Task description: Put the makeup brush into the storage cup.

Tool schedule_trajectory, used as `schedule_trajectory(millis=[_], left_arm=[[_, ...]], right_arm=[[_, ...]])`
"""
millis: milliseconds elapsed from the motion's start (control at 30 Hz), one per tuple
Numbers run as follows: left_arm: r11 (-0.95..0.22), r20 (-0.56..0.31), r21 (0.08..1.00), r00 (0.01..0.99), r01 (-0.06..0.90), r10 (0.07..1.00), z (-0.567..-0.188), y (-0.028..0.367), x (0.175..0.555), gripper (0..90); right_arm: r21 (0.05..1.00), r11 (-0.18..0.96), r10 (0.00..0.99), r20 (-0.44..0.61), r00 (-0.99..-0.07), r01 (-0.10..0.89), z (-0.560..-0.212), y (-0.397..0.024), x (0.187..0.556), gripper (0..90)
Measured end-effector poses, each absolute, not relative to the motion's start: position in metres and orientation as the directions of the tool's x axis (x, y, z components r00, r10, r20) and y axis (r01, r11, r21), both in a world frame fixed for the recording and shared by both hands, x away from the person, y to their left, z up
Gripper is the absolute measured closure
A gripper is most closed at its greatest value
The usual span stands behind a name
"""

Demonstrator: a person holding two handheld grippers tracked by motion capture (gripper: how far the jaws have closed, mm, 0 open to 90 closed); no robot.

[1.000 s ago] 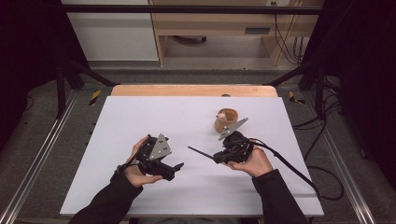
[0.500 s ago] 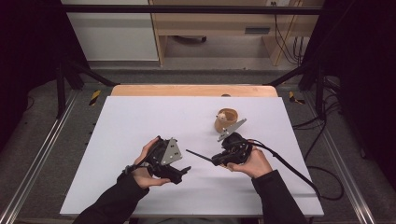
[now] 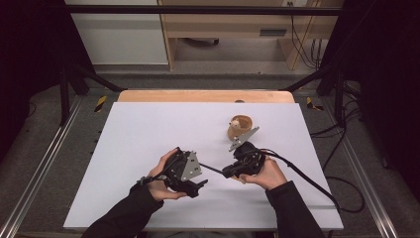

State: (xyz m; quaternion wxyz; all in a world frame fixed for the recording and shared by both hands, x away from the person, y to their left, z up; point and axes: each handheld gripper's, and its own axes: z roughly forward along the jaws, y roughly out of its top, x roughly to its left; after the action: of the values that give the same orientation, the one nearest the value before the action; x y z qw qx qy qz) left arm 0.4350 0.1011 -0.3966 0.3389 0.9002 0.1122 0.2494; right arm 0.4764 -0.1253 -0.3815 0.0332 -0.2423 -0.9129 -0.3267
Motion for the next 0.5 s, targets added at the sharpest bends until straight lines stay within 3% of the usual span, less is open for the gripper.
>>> schedule_trajectory(millis=[500], left_arm=[[-0.804, 0.443, 0.592, 0.856, -0.054, 0.268, -0.404, 0.083, 0.433, 15.8]], right_arm=[[0.582, 0.670, 0.402, 0.238, -0.884, 0.462, -0.383, -0.124, 0.475, 83.4]])
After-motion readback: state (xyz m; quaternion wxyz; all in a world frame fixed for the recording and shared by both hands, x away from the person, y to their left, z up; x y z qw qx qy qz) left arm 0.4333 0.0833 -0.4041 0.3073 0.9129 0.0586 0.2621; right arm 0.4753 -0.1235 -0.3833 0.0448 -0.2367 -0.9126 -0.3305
